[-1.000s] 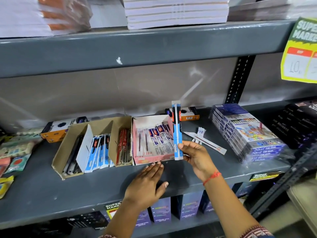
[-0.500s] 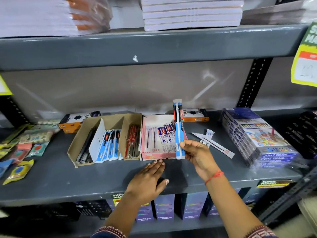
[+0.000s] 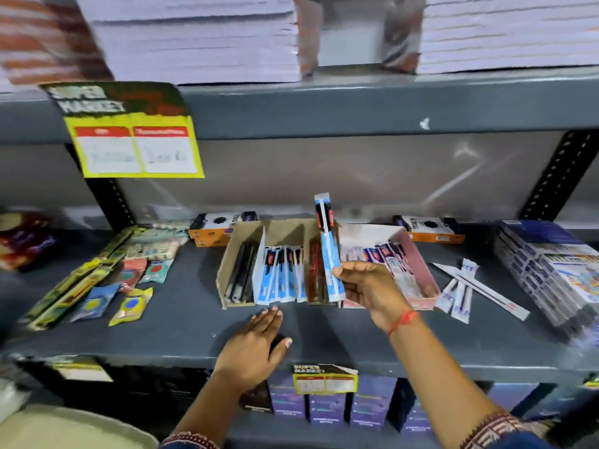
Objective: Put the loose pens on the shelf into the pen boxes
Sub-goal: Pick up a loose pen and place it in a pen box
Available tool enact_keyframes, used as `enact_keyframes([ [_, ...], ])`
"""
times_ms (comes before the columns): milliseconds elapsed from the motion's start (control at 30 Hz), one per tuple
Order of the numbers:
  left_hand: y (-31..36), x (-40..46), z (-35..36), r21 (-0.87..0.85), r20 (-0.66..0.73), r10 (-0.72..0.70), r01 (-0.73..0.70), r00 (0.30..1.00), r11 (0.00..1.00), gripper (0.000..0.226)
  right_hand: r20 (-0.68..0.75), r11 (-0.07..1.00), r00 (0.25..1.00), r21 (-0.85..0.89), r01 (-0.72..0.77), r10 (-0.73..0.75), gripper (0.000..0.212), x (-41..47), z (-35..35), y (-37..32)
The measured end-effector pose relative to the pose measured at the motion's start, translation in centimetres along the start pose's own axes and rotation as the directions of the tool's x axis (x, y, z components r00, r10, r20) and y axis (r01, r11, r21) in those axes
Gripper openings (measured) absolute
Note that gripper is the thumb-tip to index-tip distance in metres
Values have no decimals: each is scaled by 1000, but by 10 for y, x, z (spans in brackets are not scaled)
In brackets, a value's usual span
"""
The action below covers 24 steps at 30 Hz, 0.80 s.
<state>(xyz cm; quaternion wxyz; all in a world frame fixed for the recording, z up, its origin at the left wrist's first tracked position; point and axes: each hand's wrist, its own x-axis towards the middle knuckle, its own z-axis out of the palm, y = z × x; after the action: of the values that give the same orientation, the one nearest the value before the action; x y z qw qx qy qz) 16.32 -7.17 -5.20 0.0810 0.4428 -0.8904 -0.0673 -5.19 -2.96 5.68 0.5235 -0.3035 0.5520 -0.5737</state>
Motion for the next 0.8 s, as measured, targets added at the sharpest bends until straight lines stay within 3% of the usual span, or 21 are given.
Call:
enact_keyframes([
  [167,-31,-4,-4,6,-57,38,-38,998,999,58,-81,993,996,-112,-37,28,27,15,58,13],
  [267,-33,-3,1,-8,-79,46,-47,996,999,59,-192,947,980,-321,-20,-44,9,27,86,19],
  [433,-36,-1,4,-38,-101,75,-79,992,996,61,-188,722,961,-691,16,-201,33,47,116,29],
  [567,-33,-1,3,-78,-76,87,-93,993,993,62,-160,547,963,-837,-18,-214,36,59,127,34],
  [800,-30,-6,-6,-70,-165,122,-135,979,988,52,-154,293,973,-951,-99,-173,29,74,128,40],
])
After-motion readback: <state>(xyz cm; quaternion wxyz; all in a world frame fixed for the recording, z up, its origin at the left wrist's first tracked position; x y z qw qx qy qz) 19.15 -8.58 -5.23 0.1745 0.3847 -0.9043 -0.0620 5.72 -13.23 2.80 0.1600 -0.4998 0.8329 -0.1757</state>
